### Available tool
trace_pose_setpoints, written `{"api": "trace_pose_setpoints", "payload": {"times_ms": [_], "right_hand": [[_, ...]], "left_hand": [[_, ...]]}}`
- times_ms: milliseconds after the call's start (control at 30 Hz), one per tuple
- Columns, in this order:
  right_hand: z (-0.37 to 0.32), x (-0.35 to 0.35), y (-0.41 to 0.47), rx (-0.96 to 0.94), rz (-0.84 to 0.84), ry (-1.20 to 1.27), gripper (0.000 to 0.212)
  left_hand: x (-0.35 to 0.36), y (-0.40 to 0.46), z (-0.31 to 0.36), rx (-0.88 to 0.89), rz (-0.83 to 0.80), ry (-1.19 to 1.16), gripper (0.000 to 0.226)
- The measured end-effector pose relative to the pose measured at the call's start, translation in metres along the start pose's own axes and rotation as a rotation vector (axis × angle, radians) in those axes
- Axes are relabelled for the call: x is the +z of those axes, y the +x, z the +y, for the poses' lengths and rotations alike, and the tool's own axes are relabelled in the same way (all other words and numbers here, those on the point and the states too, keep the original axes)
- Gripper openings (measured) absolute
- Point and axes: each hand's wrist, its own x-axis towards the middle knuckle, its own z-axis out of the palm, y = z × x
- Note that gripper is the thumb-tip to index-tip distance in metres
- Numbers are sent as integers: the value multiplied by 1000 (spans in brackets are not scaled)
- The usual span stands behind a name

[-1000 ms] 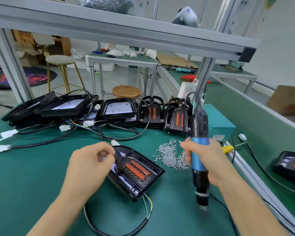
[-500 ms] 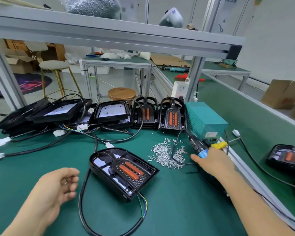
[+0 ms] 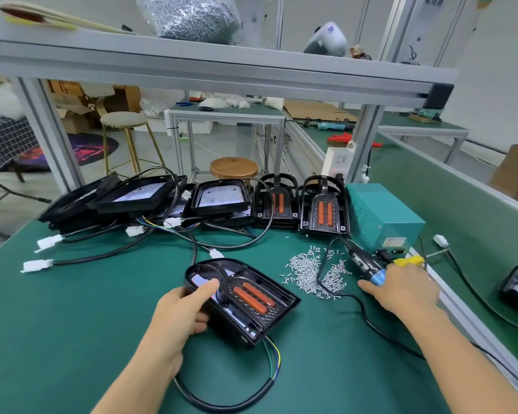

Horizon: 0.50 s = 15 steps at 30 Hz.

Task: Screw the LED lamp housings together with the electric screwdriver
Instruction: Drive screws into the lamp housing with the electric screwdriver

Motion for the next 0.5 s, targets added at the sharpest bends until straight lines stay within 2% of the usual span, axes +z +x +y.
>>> {"api": "trace_pose_setpoints", "payload": {"times_ms": [67,133,200,233,300,367,400,433,500], "right_hand": [[-2,-9,-4,-7,-3,-21,67],[-9,-21,-14,-78,140,-35,68],[-27,-31,-29,-292,243,208,67],[-39,-35,-39,-423,177,383,68],[-67,-40,-63,-582,-171,689,68],[-88,-36,-83,-607,-568,929,48],[-94,-32,-89,-574,-709,1047,41],[-98,-28,-91,-524,-781,1149,34],[-97,-25,-90,-447,-768,1296,28]], "left_hand": [[6,0,-2,-10,-5,-60,18],[11,-1,-3,-19,-6,-133,12],[13,-2,-2,-20,-12,-180,16],[14,-3,-2,-15,-20,-187,18],[14,-4,-1,-1,-43,-179,23],[15,-6,0,25,-81,-152,25],[15,-6,0,38,-94,-142,25],[16,-6,0,49,-99,-135,25],[18,-4,-1,81,-104,-129,21]]}}
